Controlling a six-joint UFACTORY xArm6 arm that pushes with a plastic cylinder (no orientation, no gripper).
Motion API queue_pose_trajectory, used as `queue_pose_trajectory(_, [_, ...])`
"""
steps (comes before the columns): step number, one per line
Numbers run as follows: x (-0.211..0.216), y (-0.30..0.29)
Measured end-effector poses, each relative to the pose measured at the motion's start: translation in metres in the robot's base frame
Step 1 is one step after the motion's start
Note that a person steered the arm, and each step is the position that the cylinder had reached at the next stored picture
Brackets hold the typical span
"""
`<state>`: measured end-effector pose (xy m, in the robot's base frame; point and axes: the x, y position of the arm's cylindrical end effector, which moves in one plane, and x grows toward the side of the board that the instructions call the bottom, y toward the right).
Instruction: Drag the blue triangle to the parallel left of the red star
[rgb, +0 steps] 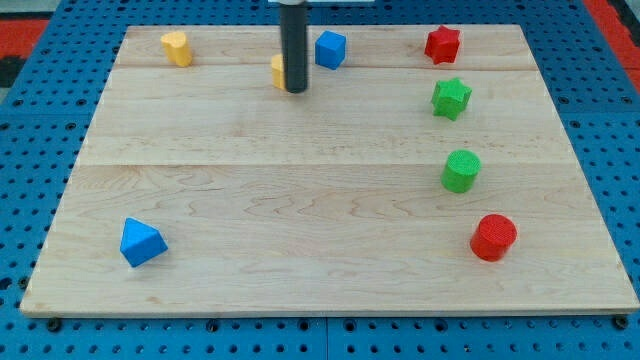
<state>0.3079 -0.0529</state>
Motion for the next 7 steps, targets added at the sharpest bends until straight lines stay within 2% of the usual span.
queue_pose_trajectory(2, [-0.029, -0.022])
queue_pose_trajectory(3, [-0.030, -0.022])
queue_pose_trajectory(4, [0.051, -0.022])
queue_pose_trajectory(5, [0.160, 0.002])
queue_pose_trajectory(6, [0.273, -0.006])
queue_pose_trajectory(7, [0.300, -0.124])
